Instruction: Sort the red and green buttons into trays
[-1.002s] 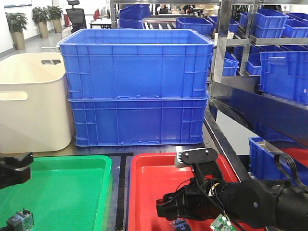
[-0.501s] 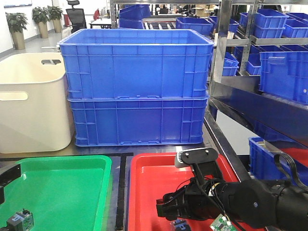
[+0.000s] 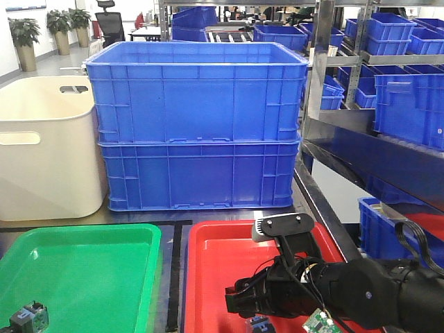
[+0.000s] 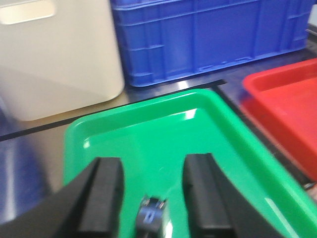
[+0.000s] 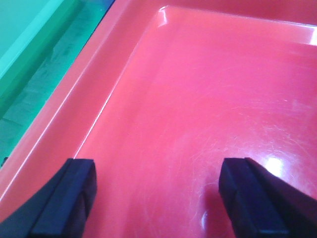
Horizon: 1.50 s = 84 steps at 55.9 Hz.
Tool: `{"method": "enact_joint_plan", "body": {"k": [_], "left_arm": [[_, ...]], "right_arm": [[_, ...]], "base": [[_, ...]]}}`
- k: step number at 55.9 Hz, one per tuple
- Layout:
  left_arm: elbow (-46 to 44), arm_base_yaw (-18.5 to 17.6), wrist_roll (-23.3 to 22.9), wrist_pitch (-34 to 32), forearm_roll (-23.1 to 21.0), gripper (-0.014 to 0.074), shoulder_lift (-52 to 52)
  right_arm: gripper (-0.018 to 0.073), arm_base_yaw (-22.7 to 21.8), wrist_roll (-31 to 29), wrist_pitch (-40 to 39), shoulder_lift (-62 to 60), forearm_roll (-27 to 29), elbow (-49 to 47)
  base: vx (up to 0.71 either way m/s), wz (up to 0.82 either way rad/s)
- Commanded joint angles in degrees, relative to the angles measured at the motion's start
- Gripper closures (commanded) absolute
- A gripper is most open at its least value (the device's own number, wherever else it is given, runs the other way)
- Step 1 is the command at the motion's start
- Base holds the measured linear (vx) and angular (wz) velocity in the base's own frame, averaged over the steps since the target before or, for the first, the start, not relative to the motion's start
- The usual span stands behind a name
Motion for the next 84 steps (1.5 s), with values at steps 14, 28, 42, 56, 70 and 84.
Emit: {"method": "enact_joint_plan", "body": {"k": [14,28,42,56,70,84], "left_arm": [[24.8,-0.3,-11.8,-16.2,9.7,0.0479,-22.9],[35.5,-0.2,-11.9,-13.5,9.6,0.0573,-38.6],[35.5,5.0,-11.9,-11.4,9.6,0.0576,-44.4],[35.5,5.7,-11.9,-10.9,9.6,0.0576,-44.3],[35.5,5.7,-11.9,-10.9,9.6,0.0576,-44.3],[35.5,5.7,-11.9,-10.6,9.6,0.0576,-44.3]], "right_arm": [[-0.0015,-0.1,0.1,-4.2,-2.2,0.0,-2.1],[-0.0015,-0.1,0.1,-4.2,-2.2,0.0,-2.1],[-0.0015,-0.1,0.1,-4.0,-2.2,0.2,-2.1],[-0.0015,-0.1,0.1,-4.0,-2.2,0.2,-2.1],[-0.0015,-0.1,0.1,-4.0,-2.2,0.2,-2.1],[-0.0015,-0.1,0.1,-4.0,-2.4,0.2,-2.0]], "base": [[0.0,0.0],[0.0,0.0],[0.0,0.0],[0.0,0.0],[0.0,0.0],[0.0,0.0]]}}
